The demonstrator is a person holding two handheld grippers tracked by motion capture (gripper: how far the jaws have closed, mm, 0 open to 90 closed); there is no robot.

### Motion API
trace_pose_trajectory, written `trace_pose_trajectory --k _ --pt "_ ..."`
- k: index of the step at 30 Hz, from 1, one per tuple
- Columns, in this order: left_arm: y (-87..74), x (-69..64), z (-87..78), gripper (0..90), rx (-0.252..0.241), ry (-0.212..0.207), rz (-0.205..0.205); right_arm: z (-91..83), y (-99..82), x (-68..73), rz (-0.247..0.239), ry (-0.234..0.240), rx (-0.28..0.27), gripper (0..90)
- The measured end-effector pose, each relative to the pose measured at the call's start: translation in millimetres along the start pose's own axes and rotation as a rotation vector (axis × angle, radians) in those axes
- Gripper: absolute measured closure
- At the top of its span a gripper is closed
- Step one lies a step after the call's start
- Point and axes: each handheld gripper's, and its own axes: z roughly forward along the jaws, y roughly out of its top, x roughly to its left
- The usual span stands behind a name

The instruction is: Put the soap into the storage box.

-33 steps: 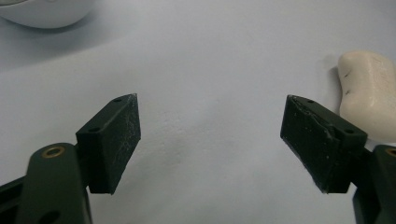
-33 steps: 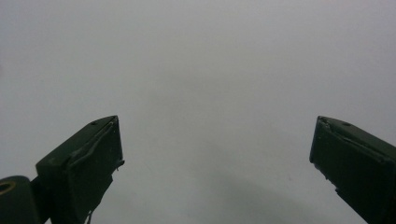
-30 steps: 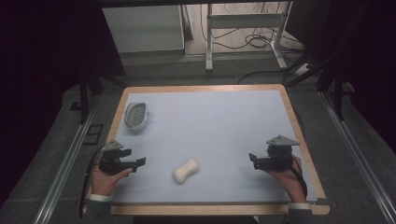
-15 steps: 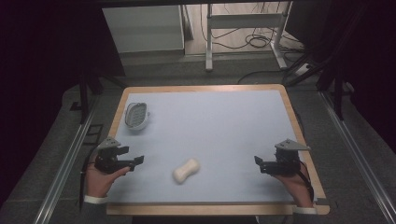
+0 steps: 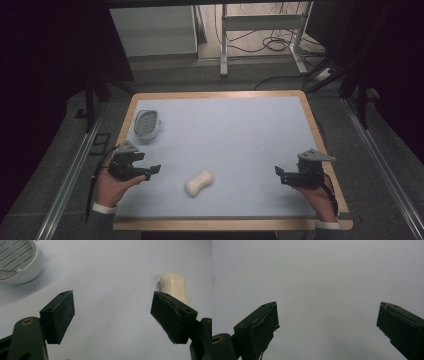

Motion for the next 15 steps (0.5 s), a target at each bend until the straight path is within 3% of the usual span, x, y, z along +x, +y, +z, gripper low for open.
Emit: trace_pose_trajectory --k 6,8,15 --pt "1.6 -3.0 5.3 19.6 0.023 -0.006 0.004 -0.8 -0.5 -1.5 0.000 -0.013 -0.002 3.9" --pt "4.3 -6.3 6.9 19.6 0.042 -0.008 0.028 -1.4 -0.7 -2.0 -0.003 -0.021 -0.005 3.9" --pt "8.2 -14.4 12.3 19.6 0.069 -0.006 0.045 -0.5 -1.8 0.2 -0.019 -0.024 0.017 4.7"
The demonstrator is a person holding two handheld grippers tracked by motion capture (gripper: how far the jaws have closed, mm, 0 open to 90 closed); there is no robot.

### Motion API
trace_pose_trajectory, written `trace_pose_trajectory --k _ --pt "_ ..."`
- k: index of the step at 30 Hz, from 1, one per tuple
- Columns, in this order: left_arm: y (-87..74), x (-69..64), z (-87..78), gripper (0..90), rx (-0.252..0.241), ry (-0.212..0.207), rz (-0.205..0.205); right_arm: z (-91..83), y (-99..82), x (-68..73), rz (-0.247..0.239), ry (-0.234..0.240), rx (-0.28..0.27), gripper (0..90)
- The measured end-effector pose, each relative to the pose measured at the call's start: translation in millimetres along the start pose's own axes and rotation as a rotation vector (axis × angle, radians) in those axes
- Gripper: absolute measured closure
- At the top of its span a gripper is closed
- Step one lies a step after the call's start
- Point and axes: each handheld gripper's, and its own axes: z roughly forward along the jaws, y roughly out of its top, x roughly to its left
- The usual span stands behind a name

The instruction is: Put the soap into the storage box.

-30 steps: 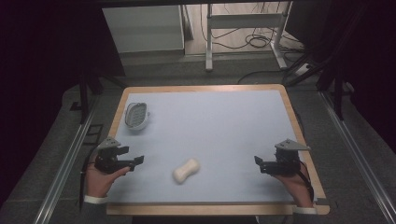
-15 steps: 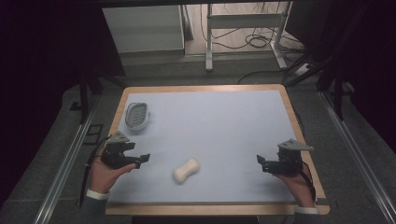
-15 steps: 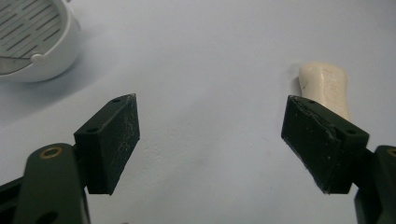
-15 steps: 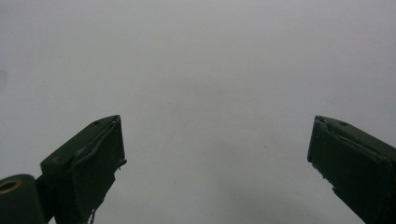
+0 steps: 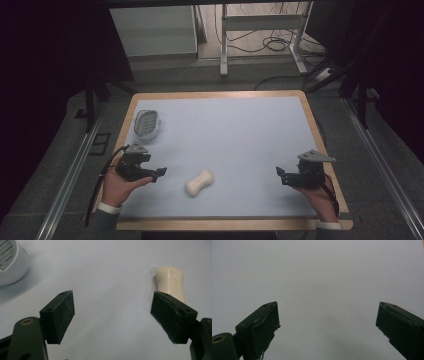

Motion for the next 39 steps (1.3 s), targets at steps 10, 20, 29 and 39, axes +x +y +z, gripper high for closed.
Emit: trace_pose_trajectory --k 10,20,29,39 --pt "14.5 -26.3 11.6 19.5 0.045 -0.011 0.072 -1.9 -1.1 -2.9 0.007 -0.016 -0.018 5.3" --pt "22.3 -42.7 28.4 19.5 0.097 -0.032 0.108 -1.0 -1.2 1.5 -0.011 -0.015 -0.015 5.6" --pt "31.4 -60.4 45.1 19.6 0.129 -0.058 0.144 -0.9 -1.4 2.0 -0.016 -0.015 -0.010 5.7" --pt "37.0 -72.7 56.4 20.3 0.147 -0.073 0.158 -2.3 -0.3 5.3 -0.033 -0.016 -0.017 6.2"
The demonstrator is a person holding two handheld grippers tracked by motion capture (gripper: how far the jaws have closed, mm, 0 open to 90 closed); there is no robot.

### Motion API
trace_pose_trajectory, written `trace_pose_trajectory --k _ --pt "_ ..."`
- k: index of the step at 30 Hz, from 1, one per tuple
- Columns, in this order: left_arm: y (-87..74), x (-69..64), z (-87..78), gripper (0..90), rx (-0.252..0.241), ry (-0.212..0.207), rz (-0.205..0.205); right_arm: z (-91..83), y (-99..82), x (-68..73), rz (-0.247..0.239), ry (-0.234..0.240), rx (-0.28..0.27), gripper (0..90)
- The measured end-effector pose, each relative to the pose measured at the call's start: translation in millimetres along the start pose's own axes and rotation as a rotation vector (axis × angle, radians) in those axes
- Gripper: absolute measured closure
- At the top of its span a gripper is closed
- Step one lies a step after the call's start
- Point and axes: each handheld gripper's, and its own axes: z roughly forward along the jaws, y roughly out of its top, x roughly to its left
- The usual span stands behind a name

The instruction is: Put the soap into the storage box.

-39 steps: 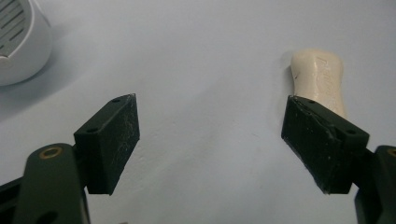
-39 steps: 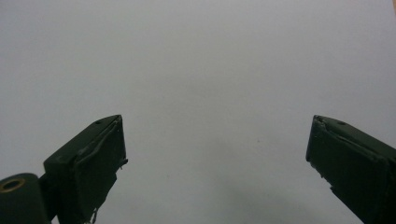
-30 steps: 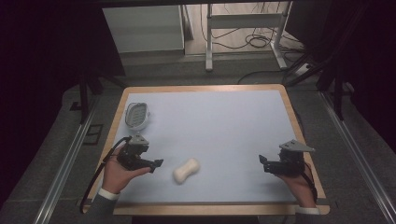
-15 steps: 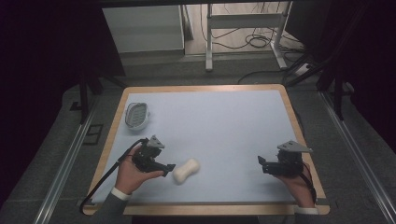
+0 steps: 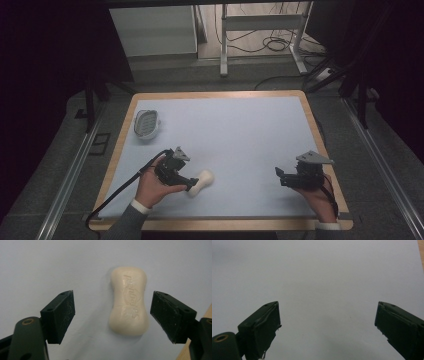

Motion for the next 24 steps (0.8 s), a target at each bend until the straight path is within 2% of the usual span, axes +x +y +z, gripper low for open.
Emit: trace_pose_trajectory --k 3,7,16,19,20,24 --pt "0.8 -3.3 4.2 21.8 0.018 -0.004 -0.006 0.4 -0.6 -0.8 -0.002 -0.001 -0.001 6.2" --pt "3.1 -6.9 10.9 24.4 0.044 -0.029 -0.013 1.0 -1.2 -1.0 -0.004 0.000 0.002 6.1" --pt "10.8 -16.4 35.9 30.2 0.113 -0.032 -0.003 -0.5 -1.3 -0.1 -0.013 -0.004 0.000 6.2" --pt "10.3 -16.9 39.8 32.4 0.129 -0.035 -0.005 -0.6 -1.4 -0.4 -0.013 -0.005 0.001 6.2" --pt "9.1 -17.0 42.4 32.9 0.140 -0.023 -0.001 -0.7 -1.8 -1.4 -0.012 -0.005 0.001 6.2" --pt "7.9 -18.8 44.2 35.5 0.144 -0.018 0.001 -2.0 -2.3 -3.3 -0.005 -0.011 -0.001 6.3"
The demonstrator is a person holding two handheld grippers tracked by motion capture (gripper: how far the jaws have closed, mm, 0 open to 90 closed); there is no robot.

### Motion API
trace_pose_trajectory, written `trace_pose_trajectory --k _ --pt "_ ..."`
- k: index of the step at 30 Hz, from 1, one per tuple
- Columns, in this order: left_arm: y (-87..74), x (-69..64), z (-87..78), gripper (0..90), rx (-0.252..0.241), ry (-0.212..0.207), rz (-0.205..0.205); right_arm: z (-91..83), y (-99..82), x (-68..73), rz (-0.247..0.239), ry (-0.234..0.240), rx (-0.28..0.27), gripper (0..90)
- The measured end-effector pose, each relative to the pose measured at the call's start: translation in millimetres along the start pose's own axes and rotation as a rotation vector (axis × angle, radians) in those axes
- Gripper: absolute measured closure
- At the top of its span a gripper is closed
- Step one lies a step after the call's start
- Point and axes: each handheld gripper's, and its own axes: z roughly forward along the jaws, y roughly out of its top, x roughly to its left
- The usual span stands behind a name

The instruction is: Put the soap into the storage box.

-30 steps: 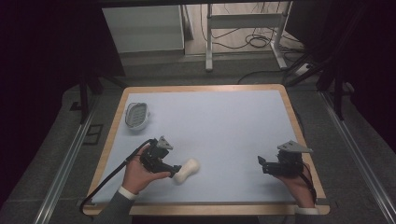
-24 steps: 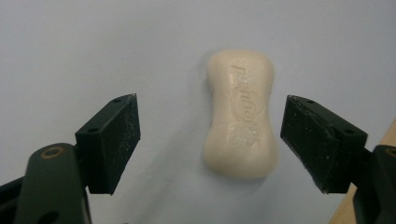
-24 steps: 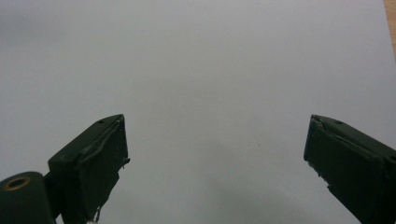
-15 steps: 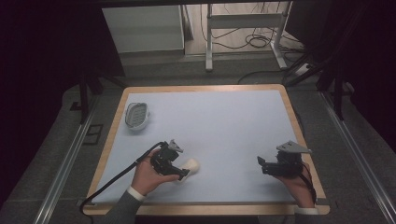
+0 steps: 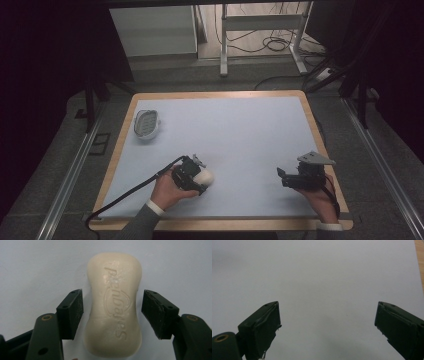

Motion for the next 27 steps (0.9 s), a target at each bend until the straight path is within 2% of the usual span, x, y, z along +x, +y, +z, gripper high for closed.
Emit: trace_pose_trajectory --k 7,16,20,23,27 --pt "-2.4 -2.7 3.4 46.2 0.009 0.032 0.004 -0.4 0.2 0.4 -0.002 -0.003 -0.002 6.3" --pt "-5.5 1.1 1.5 49.1 -0.013 0.010 0.002 -0.3 -0.2 0.4 -0.007 -0.007 0.000 6.7" --pt "-9.2 6.3 -1.4 49.3 -0.004 0.004 0.005 -1.1 0.0 0.1 -0.004 -0.007 -0.002 6.8" --pt "-12.5 13.6 -8.4 49.4 -0.012 -0.015 0.001 -0.4 -0.5 -0.7 -0.005 -0.010 0.003 6.9" --pt "-12.7 18.4 -15.7 49.4 -0.027 -0.013 -0.010 -0.5 -0.6 -1.1 -0.002 -0.012 0.001 6.9"
